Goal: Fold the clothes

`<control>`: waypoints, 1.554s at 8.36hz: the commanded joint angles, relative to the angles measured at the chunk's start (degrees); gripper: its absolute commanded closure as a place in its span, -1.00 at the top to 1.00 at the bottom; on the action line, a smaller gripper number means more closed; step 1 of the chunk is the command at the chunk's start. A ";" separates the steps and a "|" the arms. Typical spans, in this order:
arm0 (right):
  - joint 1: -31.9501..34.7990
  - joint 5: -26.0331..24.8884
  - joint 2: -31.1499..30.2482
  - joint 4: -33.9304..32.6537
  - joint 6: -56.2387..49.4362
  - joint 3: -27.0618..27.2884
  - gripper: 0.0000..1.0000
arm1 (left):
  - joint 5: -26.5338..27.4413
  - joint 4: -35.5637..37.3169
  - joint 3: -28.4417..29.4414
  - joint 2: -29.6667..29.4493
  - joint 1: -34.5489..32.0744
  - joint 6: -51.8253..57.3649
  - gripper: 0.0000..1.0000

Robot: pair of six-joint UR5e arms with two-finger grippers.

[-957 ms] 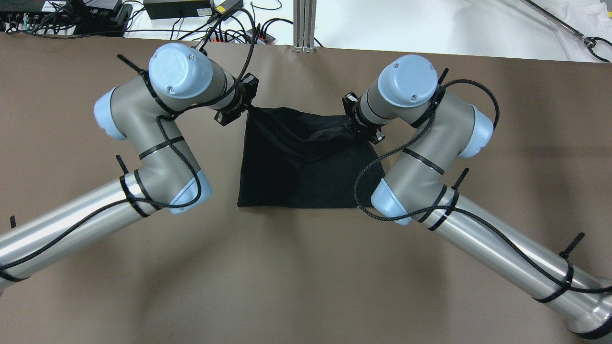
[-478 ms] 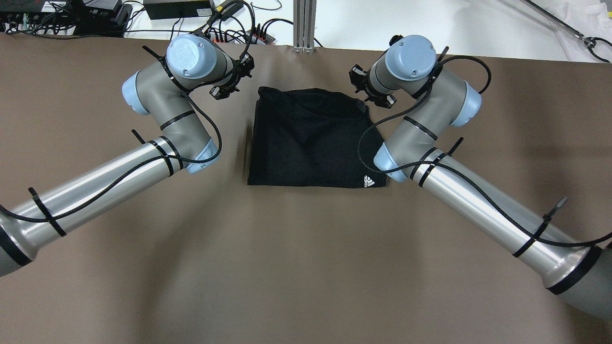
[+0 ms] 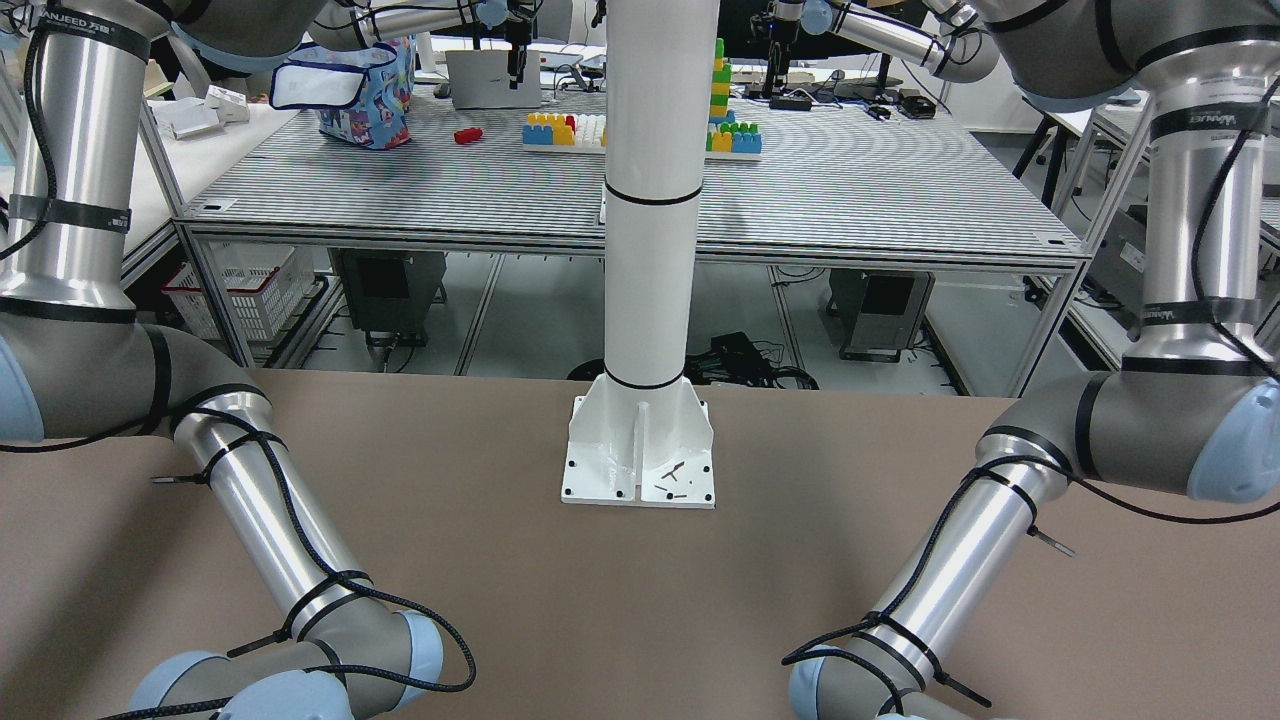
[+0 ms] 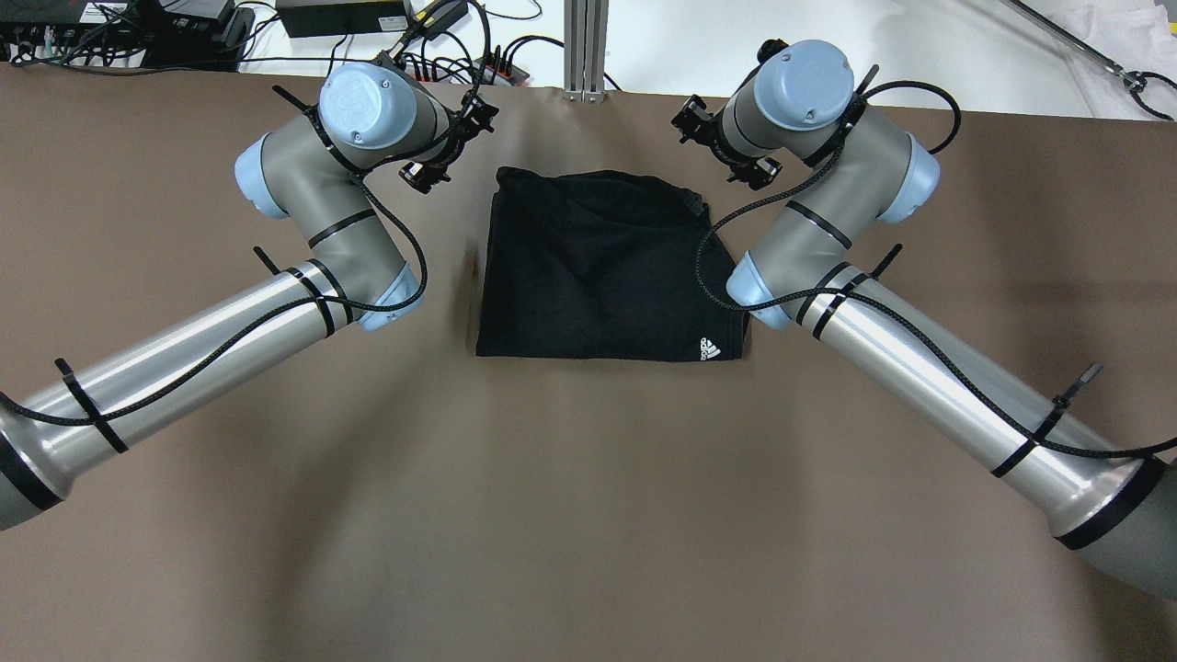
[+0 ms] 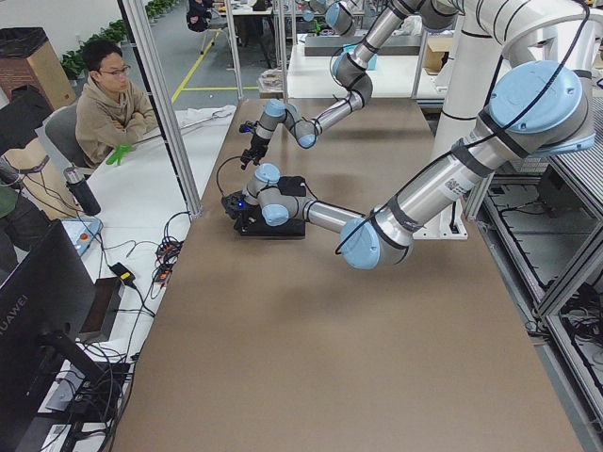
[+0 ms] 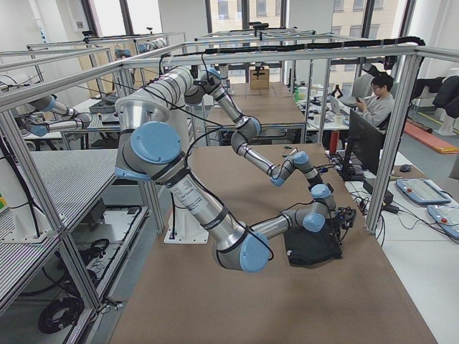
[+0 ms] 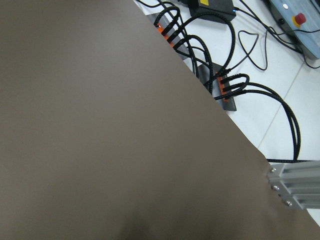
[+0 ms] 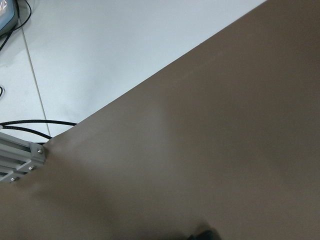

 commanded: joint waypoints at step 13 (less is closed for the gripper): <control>29.80 -0.10 -40.56 10.23 -91.41 15.64 0.90 | -2.17 1.35 -35.62 53.14 -36.47 105.79 1.00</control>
